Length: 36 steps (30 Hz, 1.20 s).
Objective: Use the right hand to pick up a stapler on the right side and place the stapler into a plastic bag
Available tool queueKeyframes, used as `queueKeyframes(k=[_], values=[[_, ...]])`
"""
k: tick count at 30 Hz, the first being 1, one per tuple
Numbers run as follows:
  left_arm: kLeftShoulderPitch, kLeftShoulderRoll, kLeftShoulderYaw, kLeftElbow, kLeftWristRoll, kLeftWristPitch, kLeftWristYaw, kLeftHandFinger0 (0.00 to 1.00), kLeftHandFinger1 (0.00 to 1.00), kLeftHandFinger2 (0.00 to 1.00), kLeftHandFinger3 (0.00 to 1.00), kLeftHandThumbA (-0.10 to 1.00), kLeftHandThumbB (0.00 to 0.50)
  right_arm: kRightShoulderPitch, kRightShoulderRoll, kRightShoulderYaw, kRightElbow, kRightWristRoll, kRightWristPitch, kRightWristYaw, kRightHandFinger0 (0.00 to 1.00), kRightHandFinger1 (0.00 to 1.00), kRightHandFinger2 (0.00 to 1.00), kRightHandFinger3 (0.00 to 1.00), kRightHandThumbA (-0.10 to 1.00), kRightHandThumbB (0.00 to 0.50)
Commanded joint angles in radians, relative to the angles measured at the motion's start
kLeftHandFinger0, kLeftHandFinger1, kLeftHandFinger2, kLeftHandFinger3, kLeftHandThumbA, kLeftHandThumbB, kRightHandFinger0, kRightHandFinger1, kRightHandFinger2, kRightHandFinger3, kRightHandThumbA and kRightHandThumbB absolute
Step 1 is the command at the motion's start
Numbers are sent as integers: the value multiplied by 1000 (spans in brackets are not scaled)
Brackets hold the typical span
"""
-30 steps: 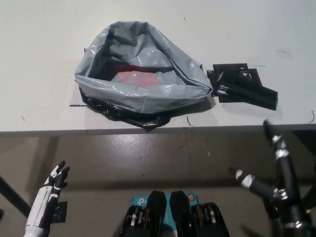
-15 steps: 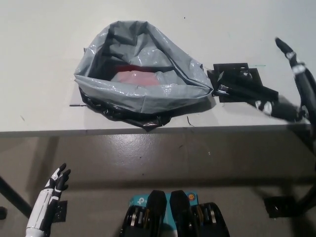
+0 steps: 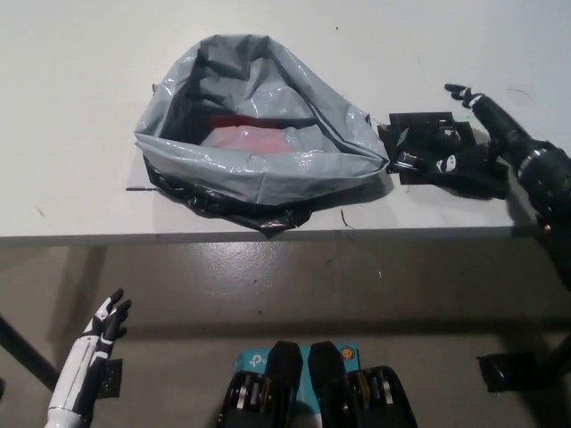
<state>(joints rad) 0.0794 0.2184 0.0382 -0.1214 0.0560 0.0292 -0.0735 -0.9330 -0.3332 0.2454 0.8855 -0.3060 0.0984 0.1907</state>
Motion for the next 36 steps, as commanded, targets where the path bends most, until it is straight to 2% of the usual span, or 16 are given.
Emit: queueKeyframes(k=[1,4,15,16,17,18,19,20,21,22,24,26,28,29,31,36], values=[[-8,10,-2,-39,-5,-6,-13,1000,1000,1000,1000,1000,3,-102,19,12,120,-13,-19,-6,1000,1000,1000,1000,904,370],[-15,9,-3,-40,-5,0,-16,1000,1000,1000,1000,1000,0,-117,33,19,190,-15,-40,-28,1000,1000,1000,1000,914,381],[-27,14,-5,-47,-2,20,-20,1000,1000,1000,1000,1000,12,-114,49,55,278,-38,-86,-43,1000,1000,1000,1000,952,338],[-27,13,-5,-47,-3,20,-19,1000,1000,1000,1000,1000,1,-113,50,60,287,-43,-100,-64,1000,925,950,983,871,325],[-27,13,-5,-47,-3,20,-19,1000,1000,1000,1000,1000,0,-113,50,60,287,-43,-100,-64,942,785,810,833,843,314],[-27,12,-4,-49,-4,21,-19,1000,1000,1000,1000,1000,0,-112,52,62,300,-44,-113,-91,929,830,851,766,775,267],[-28,13,-3,-49,-4,22,-20,1000,1000,1000,1000,1000,0,-106,57,60,307,-51,-125,-148,591,442,405,235,530,195],[-29,13,-3,-48,-4,22,-20,1000,1000,1000,1000,1000,0,-105,59,60,311,-53,-129,-164,206,212,282,270,474,221],[-33,13,-1,-45,-7,21,-20,1000,1000,1000,1000,1000,0,-105,63,64,324,-62,-139,-208,8,60,186,175,270,185],[-35,13,0,-44,-11,21,-20,1000,1000,1000,1000,1000,5,-103,66,64,333,-64,-142,-228,0,139,330,223,232,174],[-36,13,1,-47,-12,28,-22,1000,1000,1000,1000,1000,0,-101,67,63,347,-64,-152,-240,10,280,505,342,224,168],[-37,13,1,-53,-11,36,-23,1000,1000,1000,1000,1000,0,-95,65,64,350,-66,-158,-252,38,345,574,418,254,168],[-38,12,2,-53,-14,38,-24,1000,1000,1000,1000,1000,0,-88,63,63,354,-65,-168,-264,52,357,574,432,270,171],[-39,12,2,-53,-15,40,-25,1000,1000,1000,1000,1000,0,-86,62,62,356,-65,-174,-269,39,347,560,477,266,165],[-43,11,2,-49,-17,35,-26,1000,1000,1000,1000,1000,0,-84,61,60,361,-66,-186,-279,55,398,633,593,264,167],[-47,12,2,-44,-11,24,-23,1000,1000,1000,1000,1000,0,-77,56,54,367,-64,-208,-287,63,414,662,641,265,164]])
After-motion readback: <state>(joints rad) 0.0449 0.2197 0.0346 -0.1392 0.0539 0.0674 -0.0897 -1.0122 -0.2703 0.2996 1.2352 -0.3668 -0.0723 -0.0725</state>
